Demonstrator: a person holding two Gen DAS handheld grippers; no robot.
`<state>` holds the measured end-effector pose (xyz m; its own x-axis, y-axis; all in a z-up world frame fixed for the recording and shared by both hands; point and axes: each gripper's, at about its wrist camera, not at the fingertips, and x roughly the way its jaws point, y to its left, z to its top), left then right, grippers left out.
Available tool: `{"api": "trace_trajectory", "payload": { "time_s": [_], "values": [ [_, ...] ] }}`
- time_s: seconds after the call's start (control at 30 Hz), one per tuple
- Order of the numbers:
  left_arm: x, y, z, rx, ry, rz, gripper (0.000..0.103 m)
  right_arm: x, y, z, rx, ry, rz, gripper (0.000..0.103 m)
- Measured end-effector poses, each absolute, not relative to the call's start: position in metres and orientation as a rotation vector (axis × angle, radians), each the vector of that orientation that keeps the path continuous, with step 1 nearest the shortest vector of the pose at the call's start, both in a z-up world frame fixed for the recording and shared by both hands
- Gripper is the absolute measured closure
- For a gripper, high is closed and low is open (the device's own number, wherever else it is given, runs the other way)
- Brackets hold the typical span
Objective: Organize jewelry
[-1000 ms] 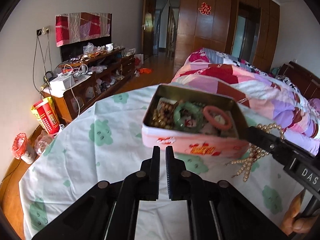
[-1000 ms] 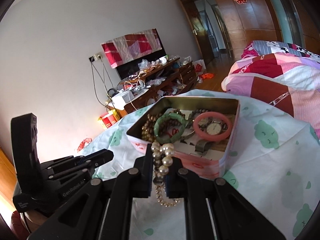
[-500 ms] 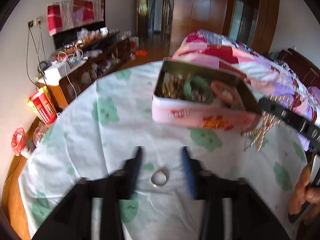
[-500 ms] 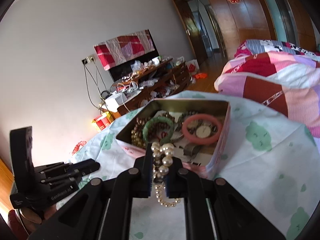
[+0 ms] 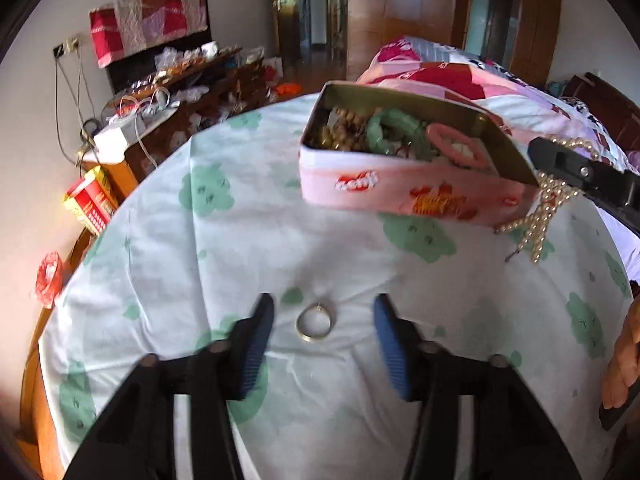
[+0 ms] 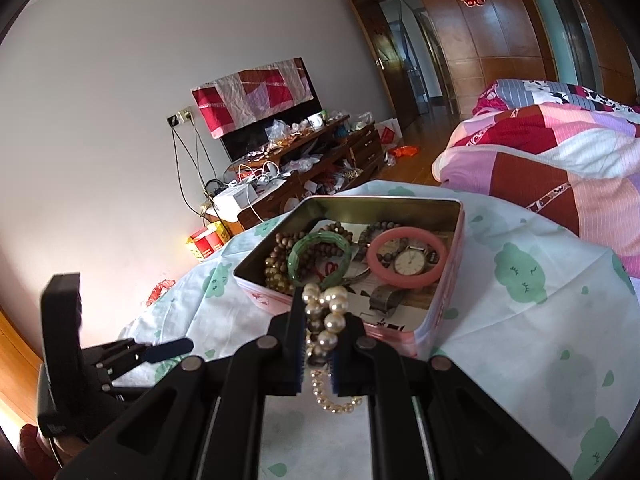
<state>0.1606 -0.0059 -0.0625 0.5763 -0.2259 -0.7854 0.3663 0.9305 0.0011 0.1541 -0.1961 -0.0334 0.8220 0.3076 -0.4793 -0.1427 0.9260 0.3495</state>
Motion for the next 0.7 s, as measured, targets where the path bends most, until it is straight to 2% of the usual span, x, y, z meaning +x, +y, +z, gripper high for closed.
{"api": "trace_trajectory", "payload": {
  "time_s": [0.1,0.37,0.4,0.57,0.7],
  "values": [
    [0.164,-0.001,-0.066,0.129,0.921,-0.340,0.084,0.154,-0.197,-0.033,0.313,0.556,0.244,0.091],
    [0.157,-0.002,-0.058,0.147,0.871,-0.348,0.084,0.154,-0.198,-0.033,0.321,0.548,0.239,0.091],
    [0.154,0.000,-0.053,0.132,0.842,-0.355,0.103,0.153,-0.199,-0.033,0.323,0.545,0.238,0.091],
    [0.145,-0.004,-0.037,0.112,0.737,-0.376,0.103,0.152,-0.199,-0.032,0.326,0.532,0.232,0.091],
    [0.149,-0.003,-0.037,0.132,0.759,-0.366,0.103,0.152,-0.199,-0.032,0.314,0.533,0.226,0.091]
  ]
}}
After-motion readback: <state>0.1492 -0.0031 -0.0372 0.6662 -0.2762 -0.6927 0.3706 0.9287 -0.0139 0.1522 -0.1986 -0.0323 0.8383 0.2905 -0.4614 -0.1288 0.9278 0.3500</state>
